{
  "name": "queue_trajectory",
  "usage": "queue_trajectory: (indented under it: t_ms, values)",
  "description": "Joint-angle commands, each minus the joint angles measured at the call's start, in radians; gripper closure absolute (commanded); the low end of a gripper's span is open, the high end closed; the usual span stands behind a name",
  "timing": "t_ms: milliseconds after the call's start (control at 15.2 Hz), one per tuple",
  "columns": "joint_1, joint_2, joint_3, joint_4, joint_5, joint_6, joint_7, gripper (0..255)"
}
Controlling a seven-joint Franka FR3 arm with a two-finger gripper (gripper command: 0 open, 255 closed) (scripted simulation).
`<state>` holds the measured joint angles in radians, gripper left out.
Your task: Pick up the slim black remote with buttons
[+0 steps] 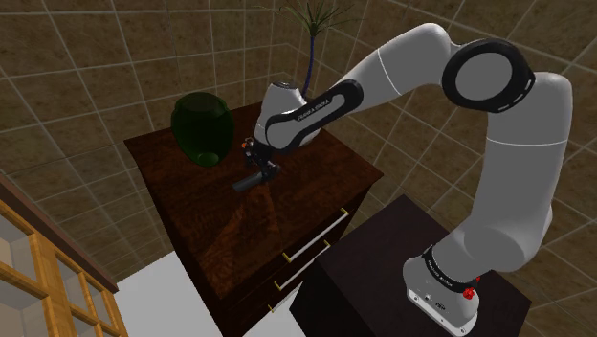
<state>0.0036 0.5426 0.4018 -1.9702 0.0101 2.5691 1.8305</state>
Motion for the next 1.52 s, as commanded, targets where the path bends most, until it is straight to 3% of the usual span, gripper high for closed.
queue_trajectory:
  t_ms: [0,66,132,726,1452]
  values:
    - [0.006,0.018,-0.006,0.002,-0.006,0.016,0.002,0]
    - [0.006,0.018,-0.006,0.002,-0.006,0.016,0.002,0]
    - [0.006,0.017,-0.005,0.003,-0.006,0.014,0.003,255]
    - [0.006,0.018,-0.006,0.002,-0.006,0.016,0.002,255]
    - [-0.022,-0.092,0.027,0.005,0.03,-0.093,-0.002,255]
